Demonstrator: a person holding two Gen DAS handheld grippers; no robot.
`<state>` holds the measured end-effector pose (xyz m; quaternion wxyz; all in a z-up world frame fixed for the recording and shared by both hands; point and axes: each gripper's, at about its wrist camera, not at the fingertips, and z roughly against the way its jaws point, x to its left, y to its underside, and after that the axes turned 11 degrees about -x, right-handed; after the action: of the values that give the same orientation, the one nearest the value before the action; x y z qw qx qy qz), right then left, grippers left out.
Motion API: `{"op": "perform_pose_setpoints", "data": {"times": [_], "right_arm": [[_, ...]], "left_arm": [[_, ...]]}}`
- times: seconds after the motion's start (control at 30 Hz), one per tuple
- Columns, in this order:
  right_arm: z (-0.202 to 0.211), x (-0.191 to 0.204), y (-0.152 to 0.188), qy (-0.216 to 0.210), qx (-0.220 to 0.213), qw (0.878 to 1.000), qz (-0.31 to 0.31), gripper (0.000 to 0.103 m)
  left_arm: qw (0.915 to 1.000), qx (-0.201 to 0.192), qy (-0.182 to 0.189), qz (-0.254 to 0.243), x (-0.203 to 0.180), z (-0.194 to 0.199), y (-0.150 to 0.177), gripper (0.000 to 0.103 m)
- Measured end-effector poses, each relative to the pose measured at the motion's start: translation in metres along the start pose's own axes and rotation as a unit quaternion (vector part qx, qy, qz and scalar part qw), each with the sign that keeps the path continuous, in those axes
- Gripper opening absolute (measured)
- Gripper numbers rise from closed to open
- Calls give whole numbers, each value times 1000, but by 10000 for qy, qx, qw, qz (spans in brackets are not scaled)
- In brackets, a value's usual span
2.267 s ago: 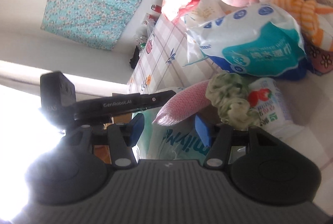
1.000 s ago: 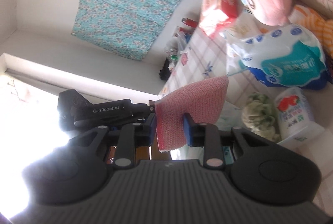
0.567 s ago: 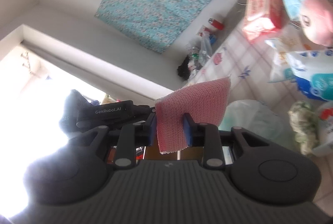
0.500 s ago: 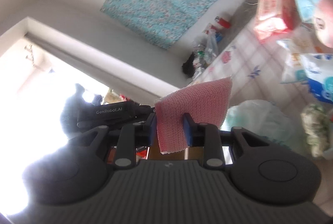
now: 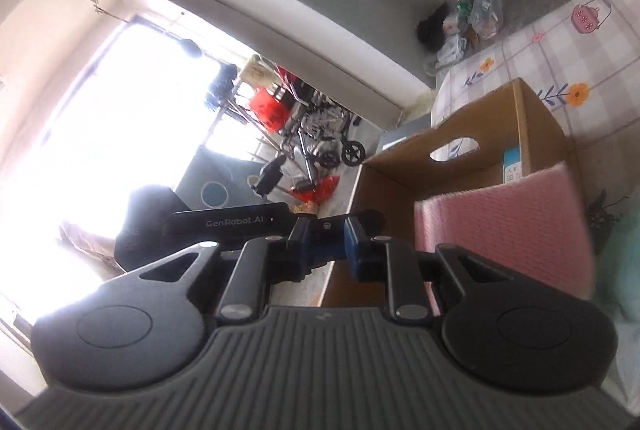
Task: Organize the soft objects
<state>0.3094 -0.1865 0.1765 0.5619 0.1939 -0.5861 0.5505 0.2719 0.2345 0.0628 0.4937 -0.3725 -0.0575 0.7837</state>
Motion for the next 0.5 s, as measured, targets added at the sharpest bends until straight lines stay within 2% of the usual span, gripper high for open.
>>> {"op": "perform_pose_setpoints", "data": {"times": [0.1, 0.23, 0.37, 0.5], "right_arm": [[-20, -4, 5, 153, 167, 9997, -25, 19], [-17, -14, 2, 251, 158, 9996, 41, 19], [9, -22, -6, 346, 23, 9990, 266, 21], [49, -35, -21, 652, -431, 9958, 473, 27]], "left_arm": [[9996, 116, -152, 211, 32, -14, -1, 36], [9995, 70, -287, 61, 47, -22, 2, 38], [9994, 12, -238, -232, 42, -21, 7, 41], [9981, -5, -165, -598, 25, -21, 17, 42]]}}
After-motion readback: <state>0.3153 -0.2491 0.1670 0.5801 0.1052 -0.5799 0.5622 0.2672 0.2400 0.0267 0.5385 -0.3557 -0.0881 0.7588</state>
